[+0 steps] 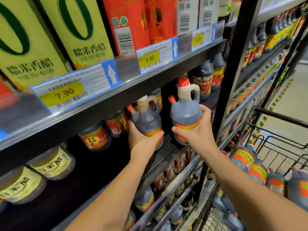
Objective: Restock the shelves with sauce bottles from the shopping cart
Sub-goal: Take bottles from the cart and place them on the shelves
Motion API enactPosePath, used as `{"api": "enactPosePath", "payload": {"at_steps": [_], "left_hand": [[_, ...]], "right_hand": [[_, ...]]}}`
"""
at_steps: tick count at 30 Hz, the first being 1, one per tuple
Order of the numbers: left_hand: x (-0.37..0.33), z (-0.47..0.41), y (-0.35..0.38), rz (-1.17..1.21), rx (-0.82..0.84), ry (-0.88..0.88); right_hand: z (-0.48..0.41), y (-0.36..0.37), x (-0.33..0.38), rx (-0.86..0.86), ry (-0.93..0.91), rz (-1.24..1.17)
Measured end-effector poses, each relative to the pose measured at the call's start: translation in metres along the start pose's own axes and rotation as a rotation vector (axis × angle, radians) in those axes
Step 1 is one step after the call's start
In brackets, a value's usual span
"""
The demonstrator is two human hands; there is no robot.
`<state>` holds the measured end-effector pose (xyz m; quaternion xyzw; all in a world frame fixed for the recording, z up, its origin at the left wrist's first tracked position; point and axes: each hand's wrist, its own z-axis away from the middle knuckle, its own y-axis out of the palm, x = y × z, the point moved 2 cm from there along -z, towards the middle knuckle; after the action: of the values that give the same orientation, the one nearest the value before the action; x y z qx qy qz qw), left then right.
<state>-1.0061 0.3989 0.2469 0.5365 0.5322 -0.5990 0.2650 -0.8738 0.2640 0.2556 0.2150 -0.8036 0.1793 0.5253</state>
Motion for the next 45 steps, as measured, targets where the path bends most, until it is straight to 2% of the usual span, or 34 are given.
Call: {"api": "enactPosePath", "payload": {"at_steps": [10,16,26,29,43,45], "left_hand": [[0.005,-0.019,0.025,-0.209,-0.111,-0.04],[-0.002,-0.027,0.031,-0.18,-0.222,0.068],[-0.007,-0.039,0.034,-0.208,-0.247,0.084],[-0.008,-0.042,0.037,-0.208,-0.267,0.102],[-0.008,-0.05,0.051,-0.202,-0.28,0.151],[-0.009,-0.051,0.051,-0.222,-0.277,0.145]], "right_hand": [[-0.056,0.018,-0.036,0.02,0.055,0.009],[-0.08,0.032,-0.049,0.074,0.055,-0.049],[-0.109,0.045,-0.047,0.283,0.086,0.009],[-0.117,0.049,-0.049,0.284,0.139,0.009],[-0.12,0.05,-0.059,0.338,0.143,0.038],[-0.119,0.048,-0.058,0.364,0.147,0.1]]}}
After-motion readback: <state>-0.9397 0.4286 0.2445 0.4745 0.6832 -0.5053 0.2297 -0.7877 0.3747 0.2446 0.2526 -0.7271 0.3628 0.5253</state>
